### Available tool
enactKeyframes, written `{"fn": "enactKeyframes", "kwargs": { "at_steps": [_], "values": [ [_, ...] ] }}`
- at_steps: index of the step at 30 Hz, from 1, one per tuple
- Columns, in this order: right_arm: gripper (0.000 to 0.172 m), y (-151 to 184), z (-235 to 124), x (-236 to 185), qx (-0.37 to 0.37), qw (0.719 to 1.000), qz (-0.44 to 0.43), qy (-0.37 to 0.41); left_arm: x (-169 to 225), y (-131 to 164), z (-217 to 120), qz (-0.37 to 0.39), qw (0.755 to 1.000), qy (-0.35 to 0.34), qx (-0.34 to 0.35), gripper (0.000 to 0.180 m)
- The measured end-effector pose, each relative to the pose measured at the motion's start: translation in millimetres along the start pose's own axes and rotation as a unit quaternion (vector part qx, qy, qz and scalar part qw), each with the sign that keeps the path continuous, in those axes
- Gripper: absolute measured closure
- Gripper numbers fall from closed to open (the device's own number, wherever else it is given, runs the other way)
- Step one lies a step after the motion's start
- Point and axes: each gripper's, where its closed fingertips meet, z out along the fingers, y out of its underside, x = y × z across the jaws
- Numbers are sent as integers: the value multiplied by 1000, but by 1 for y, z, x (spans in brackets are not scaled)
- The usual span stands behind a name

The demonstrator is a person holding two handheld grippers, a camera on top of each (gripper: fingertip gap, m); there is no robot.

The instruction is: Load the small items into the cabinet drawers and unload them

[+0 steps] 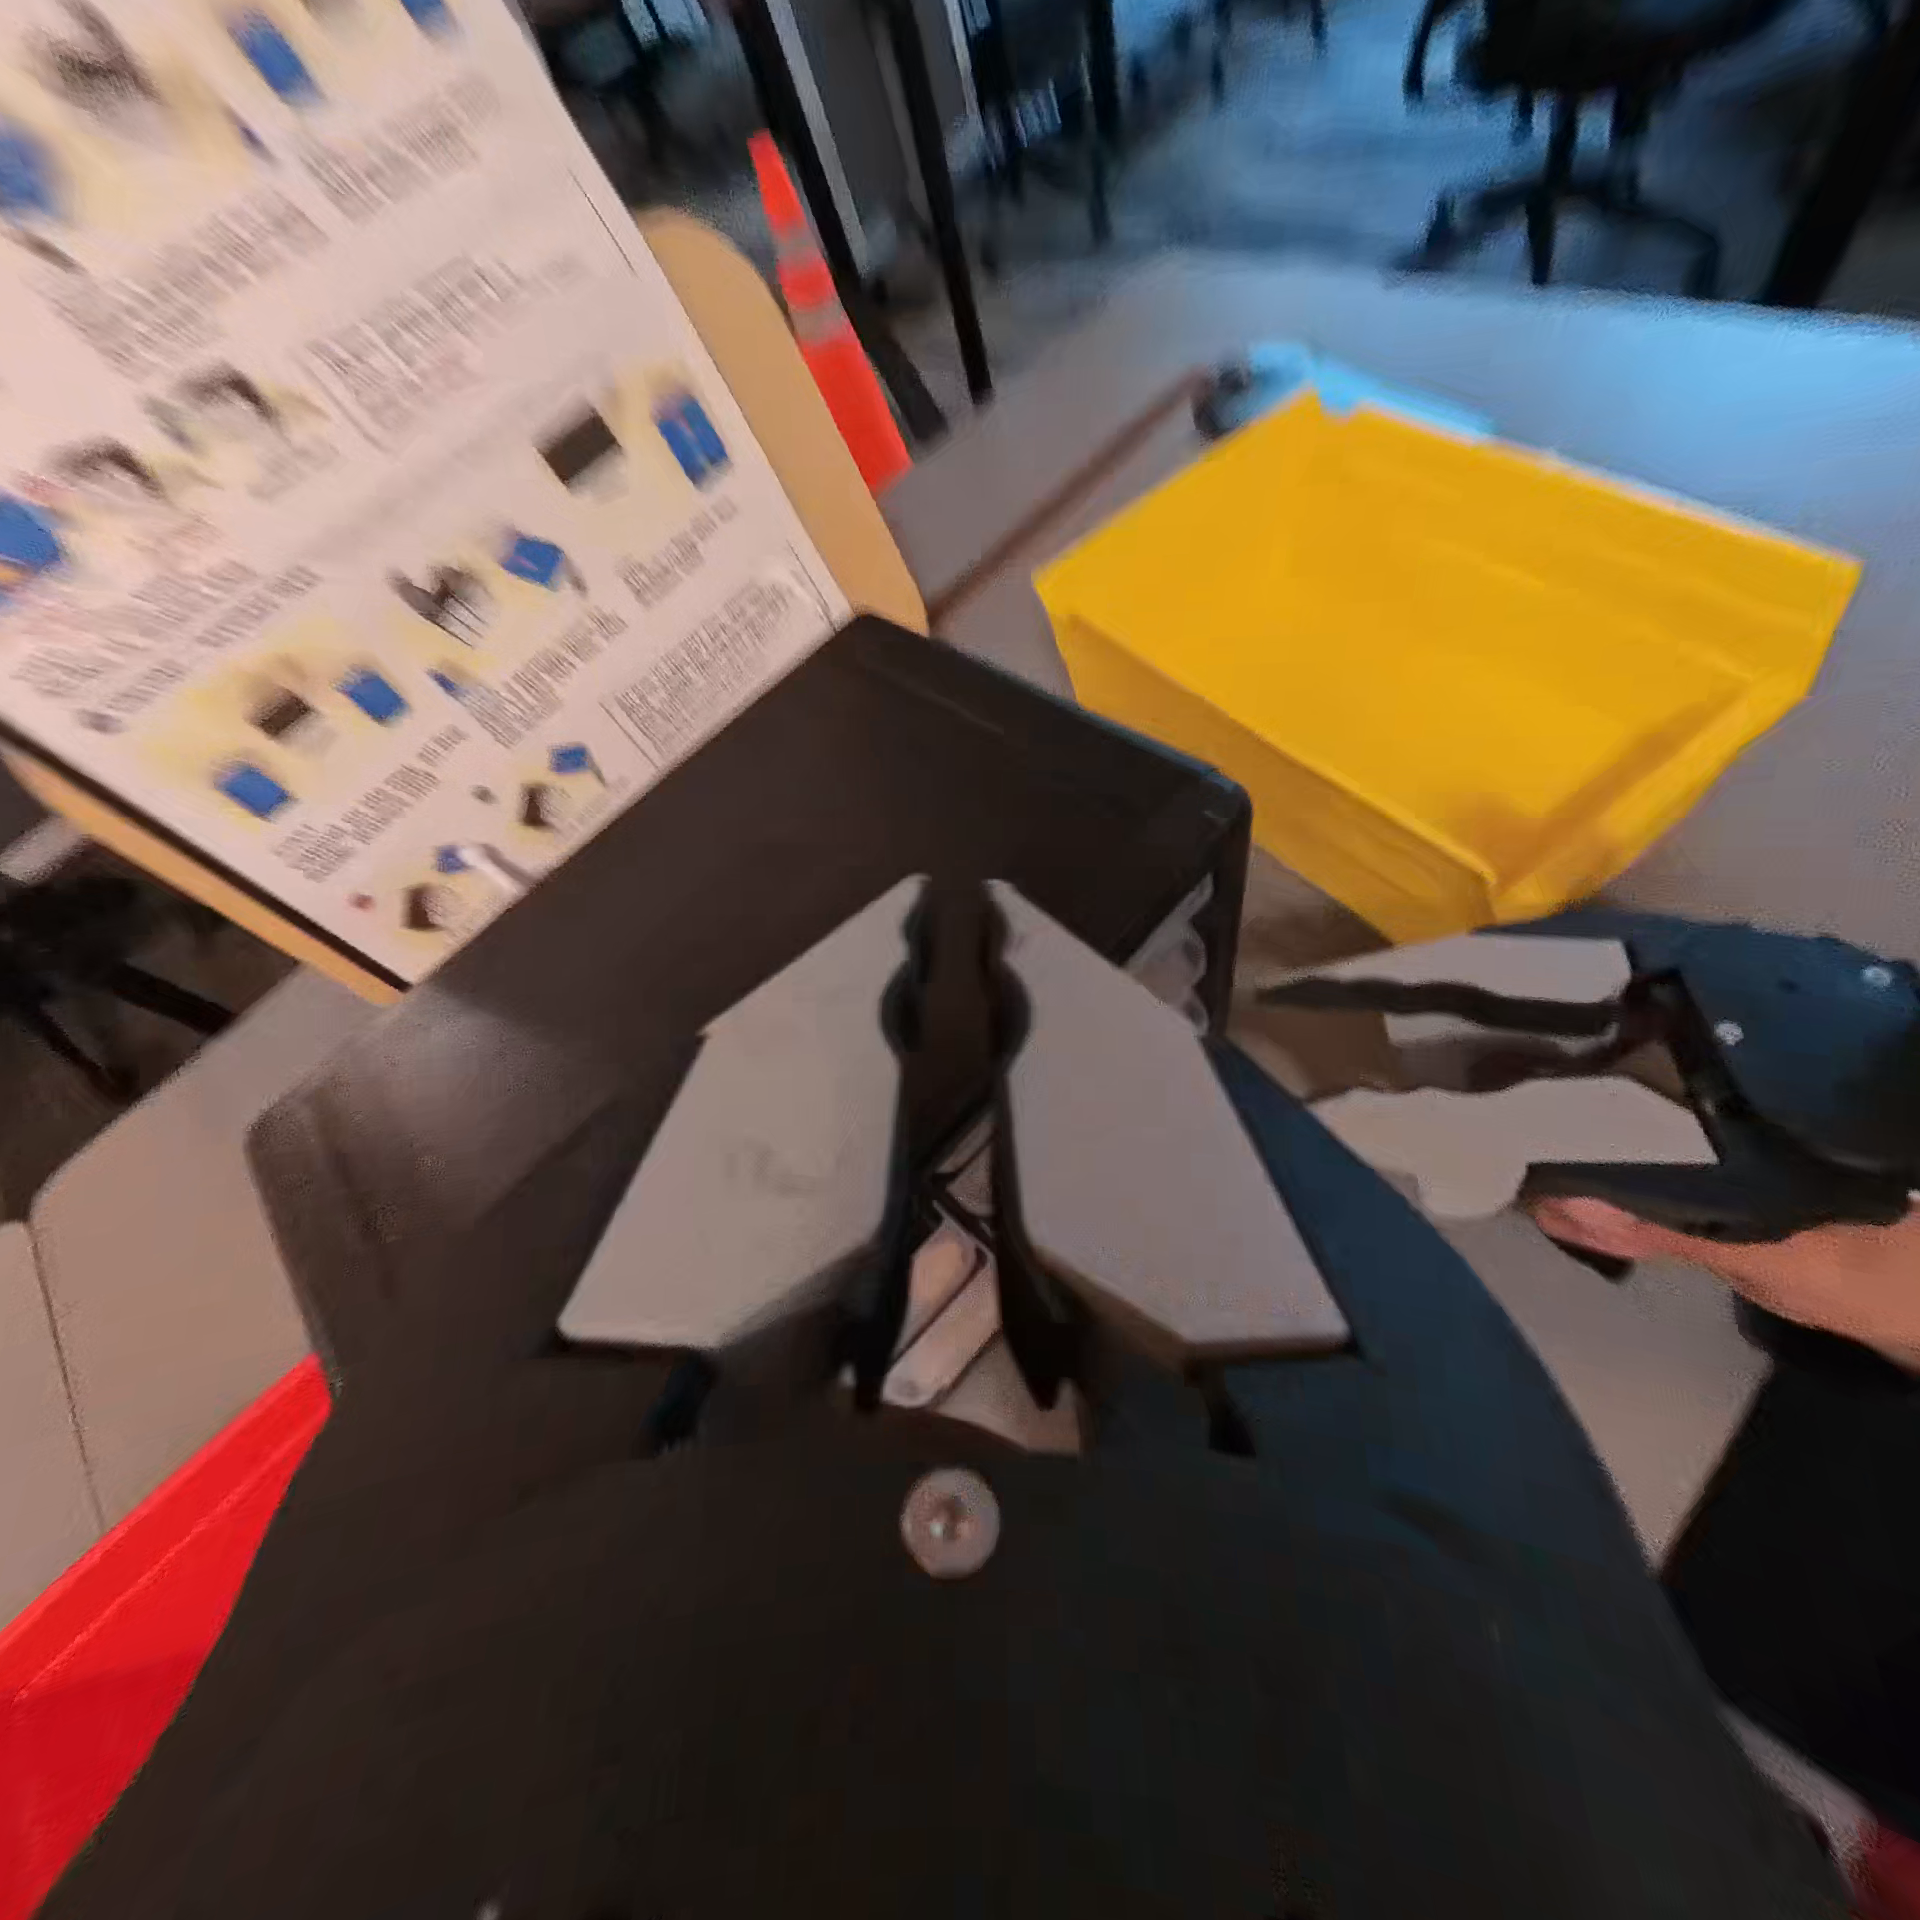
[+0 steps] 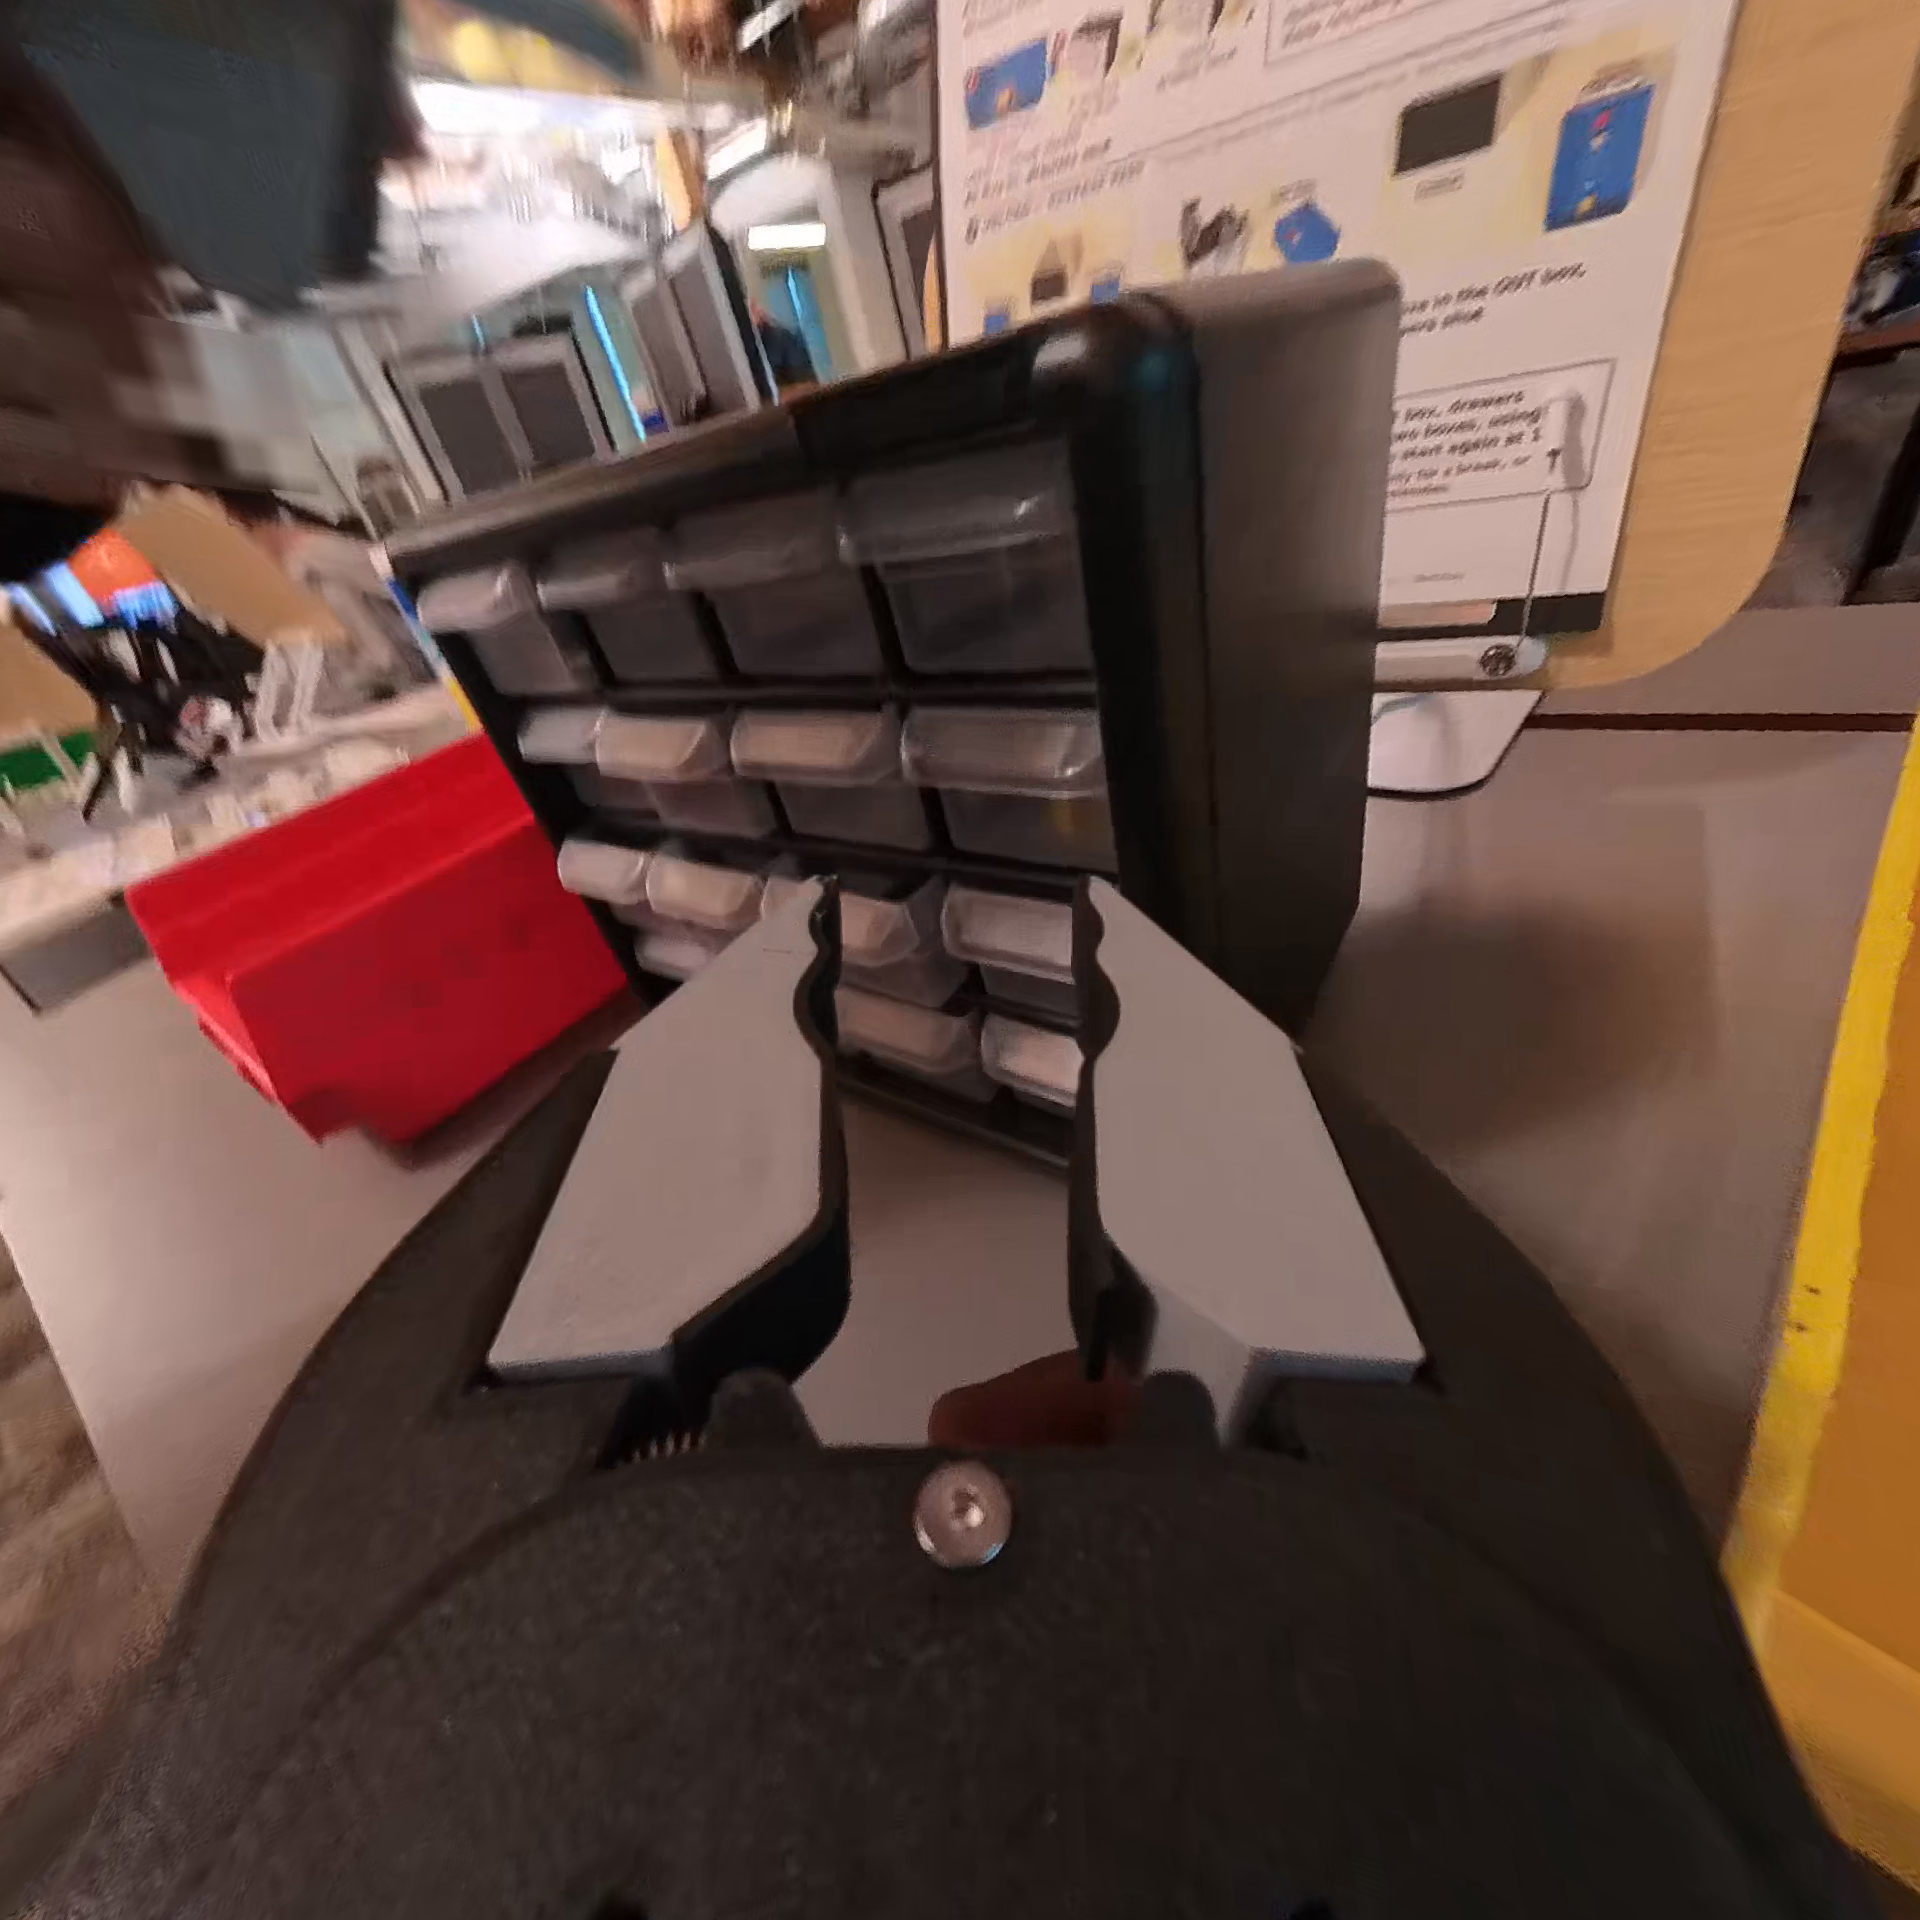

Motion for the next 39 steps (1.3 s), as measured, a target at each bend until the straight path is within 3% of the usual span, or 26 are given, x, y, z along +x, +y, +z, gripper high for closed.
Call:
{"fn": "enactKeyframes", "kwargs": {
  "at_steps": [4,7,10,14,18,20,23,32,36,39],
  "values": [
    [131,5,14,-2,17,997,70,-23,-2,39,32,17,986,33,-163,180],
    [131,5,23,2,44,990,125,-43,-8,37,39,16,985,28,-169,180],
    [143,-13,28,1,94,974,188,-83,-9,36,42,12,986,29,-165,180],
    [163,-13,34,13,110,959,253,-71,-11,36,44,-14,990,33,-140,180],
    [165,-13,34,11,120,935,317,-102,-11,36,44,-29,990,43,-128,180],
    [160,-5,39,0,83,926,346,-129,-11,36,44,-31,991,40,-124,179],
    [169,-10,39,-1,97,923,351,-125,-11,36,44,-30,991,36,-123,179],
    [170,-10,35,1,124,926,335,-121,-11,36,44,-34,992,30,-117,180],
    [147,-18,31,5,138,913,361,-127,-11,36,44,-43,992,35,-110,180],
    [166,-14,36,12,124,921,356,-97,-11,36,44,-43,993,35,-109,180]
  ]
}}
